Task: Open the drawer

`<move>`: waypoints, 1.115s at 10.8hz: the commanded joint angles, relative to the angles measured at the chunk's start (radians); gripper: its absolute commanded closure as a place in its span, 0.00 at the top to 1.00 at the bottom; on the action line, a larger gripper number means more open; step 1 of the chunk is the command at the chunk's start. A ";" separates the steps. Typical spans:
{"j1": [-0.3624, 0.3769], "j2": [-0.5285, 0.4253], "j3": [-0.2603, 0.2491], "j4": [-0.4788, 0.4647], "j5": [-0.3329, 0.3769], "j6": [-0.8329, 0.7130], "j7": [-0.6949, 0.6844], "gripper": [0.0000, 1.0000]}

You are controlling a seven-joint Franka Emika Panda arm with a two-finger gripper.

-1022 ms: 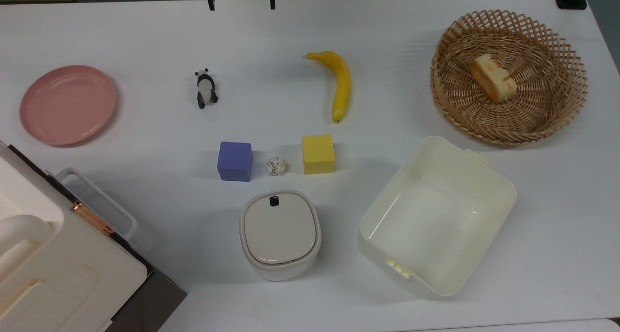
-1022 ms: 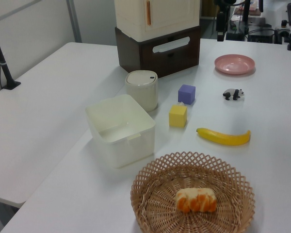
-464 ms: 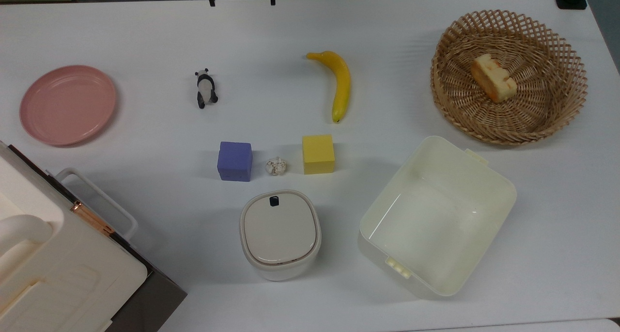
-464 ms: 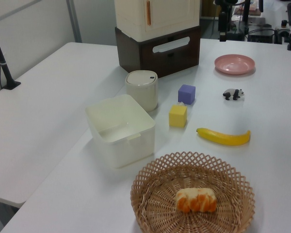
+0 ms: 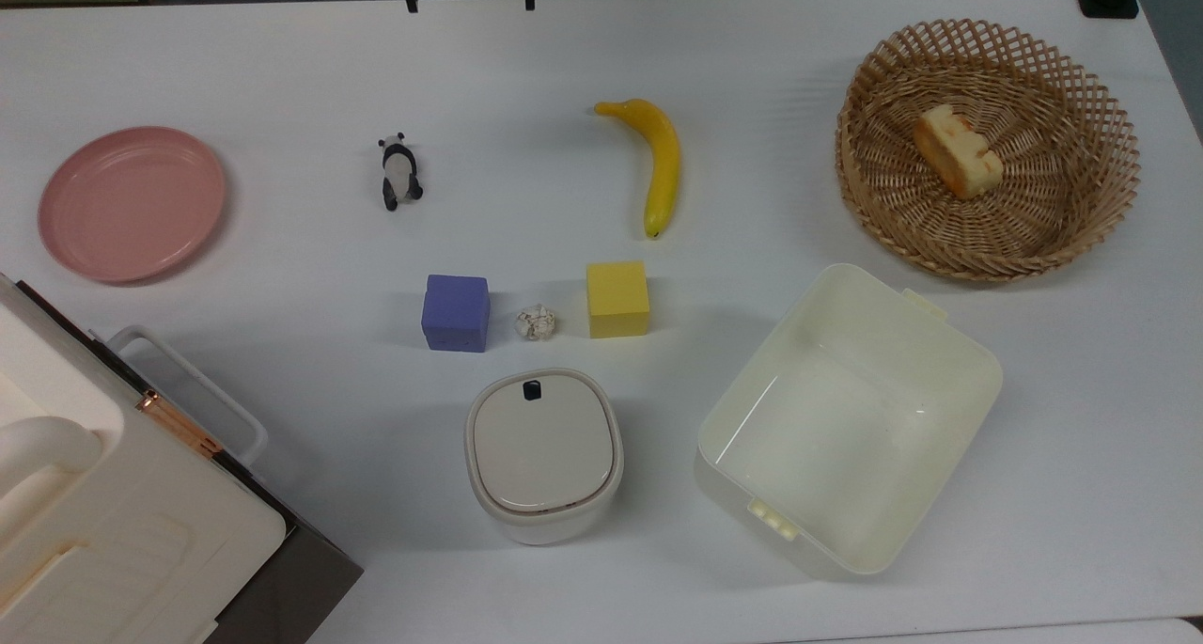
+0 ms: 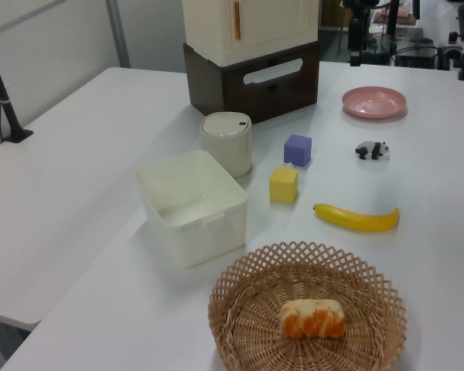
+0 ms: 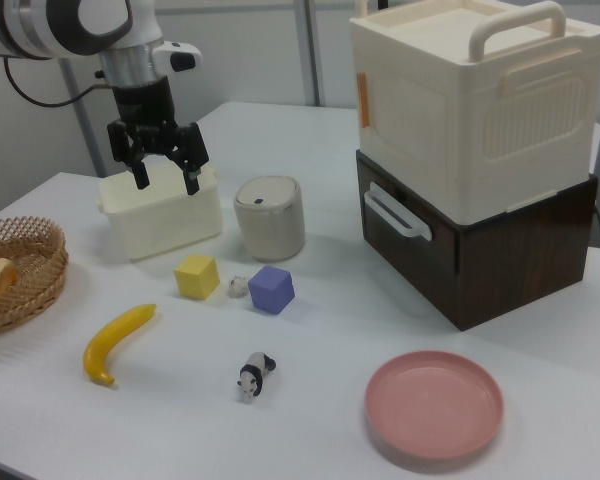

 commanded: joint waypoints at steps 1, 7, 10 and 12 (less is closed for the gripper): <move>0.002 -0.024 -0.003 -0.013 0.035 -0.023 0.013 1.00; -0.002 -0.024 -0.004 -0.012 0.035 -0.017 0.010 1.00; -0.002 -0.024 -0.006 -0.012 0.035 -0.019 0.004 1.00; -0.002 -0.021 -0.006 -0.010 0.035 -0.016 0.002 1.00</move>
